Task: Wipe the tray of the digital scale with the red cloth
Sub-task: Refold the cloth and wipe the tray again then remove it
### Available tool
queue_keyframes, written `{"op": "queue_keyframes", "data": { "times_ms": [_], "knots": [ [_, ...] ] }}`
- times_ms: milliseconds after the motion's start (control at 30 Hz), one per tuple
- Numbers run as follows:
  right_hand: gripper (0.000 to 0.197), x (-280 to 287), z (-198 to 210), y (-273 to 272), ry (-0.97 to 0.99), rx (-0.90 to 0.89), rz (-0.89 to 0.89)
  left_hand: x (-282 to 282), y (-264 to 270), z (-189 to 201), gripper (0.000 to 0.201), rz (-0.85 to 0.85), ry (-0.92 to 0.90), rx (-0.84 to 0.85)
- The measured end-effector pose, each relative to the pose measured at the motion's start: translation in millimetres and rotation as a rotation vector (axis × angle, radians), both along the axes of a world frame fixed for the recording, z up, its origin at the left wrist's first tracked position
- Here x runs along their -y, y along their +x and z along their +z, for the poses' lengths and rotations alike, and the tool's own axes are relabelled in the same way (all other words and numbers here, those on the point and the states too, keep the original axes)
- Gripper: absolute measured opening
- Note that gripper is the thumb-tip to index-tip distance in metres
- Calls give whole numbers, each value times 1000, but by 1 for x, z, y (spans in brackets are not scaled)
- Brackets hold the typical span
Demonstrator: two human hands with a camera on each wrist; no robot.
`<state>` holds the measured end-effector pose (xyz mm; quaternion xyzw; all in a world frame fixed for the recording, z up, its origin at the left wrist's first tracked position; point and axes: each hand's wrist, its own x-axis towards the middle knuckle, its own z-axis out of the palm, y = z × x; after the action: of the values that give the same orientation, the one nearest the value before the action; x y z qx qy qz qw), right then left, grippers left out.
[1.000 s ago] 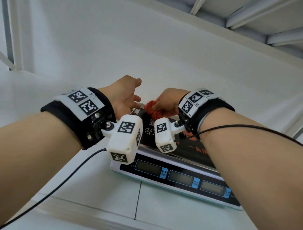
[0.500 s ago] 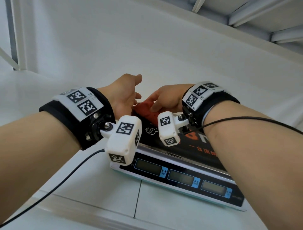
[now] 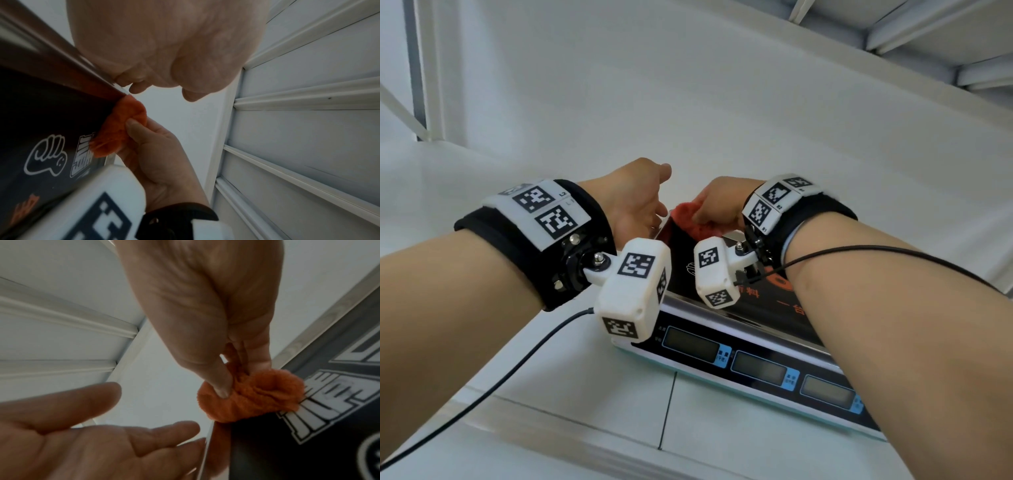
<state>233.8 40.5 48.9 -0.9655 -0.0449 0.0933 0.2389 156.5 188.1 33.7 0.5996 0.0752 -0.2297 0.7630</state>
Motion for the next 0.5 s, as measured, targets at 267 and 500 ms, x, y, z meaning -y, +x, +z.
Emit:
{"op": "queue_keyframes", "data": {
  "times_ms": [267, 500],
  "knots": [
    [31, 1, 14, -25, -44, -82, 140, 4, 0, -1, 82, 10, -89, 23],
    [40, 2, 26, -55, -76, -219, 336, -2, 2, -3, 90, -23, -106, 10]
  ]
}}
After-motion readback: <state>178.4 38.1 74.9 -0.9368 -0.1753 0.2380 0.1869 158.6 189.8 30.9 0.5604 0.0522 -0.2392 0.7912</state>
